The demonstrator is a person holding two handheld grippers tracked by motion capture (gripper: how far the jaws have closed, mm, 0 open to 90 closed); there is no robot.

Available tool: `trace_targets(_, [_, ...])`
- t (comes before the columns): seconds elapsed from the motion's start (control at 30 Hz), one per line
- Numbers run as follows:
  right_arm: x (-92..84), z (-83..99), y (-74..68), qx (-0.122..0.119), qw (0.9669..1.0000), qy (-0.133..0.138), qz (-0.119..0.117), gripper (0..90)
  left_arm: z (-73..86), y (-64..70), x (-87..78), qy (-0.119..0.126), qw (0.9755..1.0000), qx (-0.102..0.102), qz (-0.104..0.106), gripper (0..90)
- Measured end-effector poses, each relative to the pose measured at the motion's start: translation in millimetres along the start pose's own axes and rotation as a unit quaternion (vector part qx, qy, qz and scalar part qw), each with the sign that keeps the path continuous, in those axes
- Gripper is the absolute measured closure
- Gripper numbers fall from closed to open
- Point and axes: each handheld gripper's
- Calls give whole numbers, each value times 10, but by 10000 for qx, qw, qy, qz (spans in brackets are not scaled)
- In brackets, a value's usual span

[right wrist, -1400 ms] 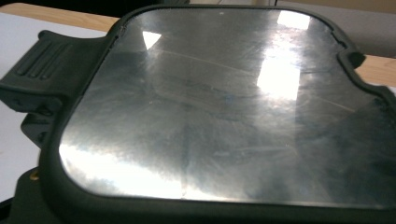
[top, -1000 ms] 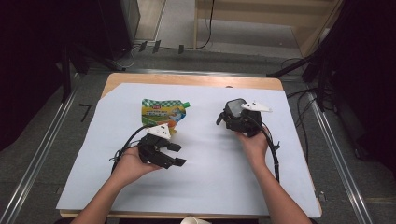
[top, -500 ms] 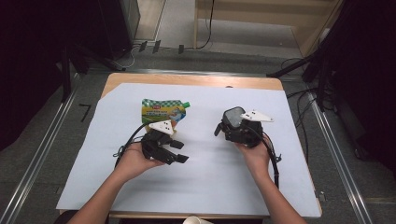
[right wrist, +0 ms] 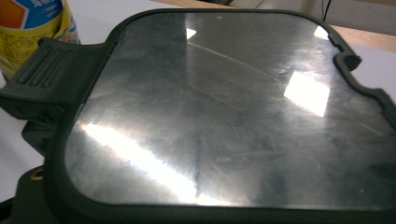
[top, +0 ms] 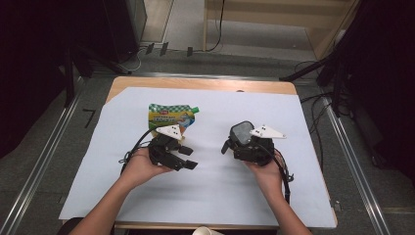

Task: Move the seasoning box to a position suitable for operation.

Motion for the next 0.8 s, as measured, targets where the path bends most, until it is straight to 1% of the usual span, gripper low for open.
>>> trace_targets(0.23, [52, 34, -75, -109, 9998, -65, -135, 156, -1, 8, -4, -29, 10000, 49, -23, 410])
trace_targets(0.4, [100, 53, -142, -208, 9994, -140, -239, 156, 1, 4, -7, 3, 10000, 45, -23, 406])
trace_targets(0.43, [121, 61, -175, -263, 9991, -169, -286, 156, 1, 4, -8, 7, 10000, 47, -25, 406])
trace_targets(0.53, [141, 68, -203, -312, 9988, -189, -332, 156, 2, 4, -12, 24, 10000, 46, -28, 406])
trace_targets(0.7, [172, 90, -269, -318, 9983, -227, -440, 156, 3, 3, -18, 30, 10000, 43, -31, 406])
trace_targets(0.8, [198, 105, -314, -386, 9976, -239, -517, 156, 3, 3, -15, 29, 10000, 55, -30, 406])
Point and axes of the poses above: each handheld gripper's, and its own axes: x roughly forward along the jaws, z roughly out of its underside, y roughly to its right, and after that the axes turned 3 degrees about -z, right-handed
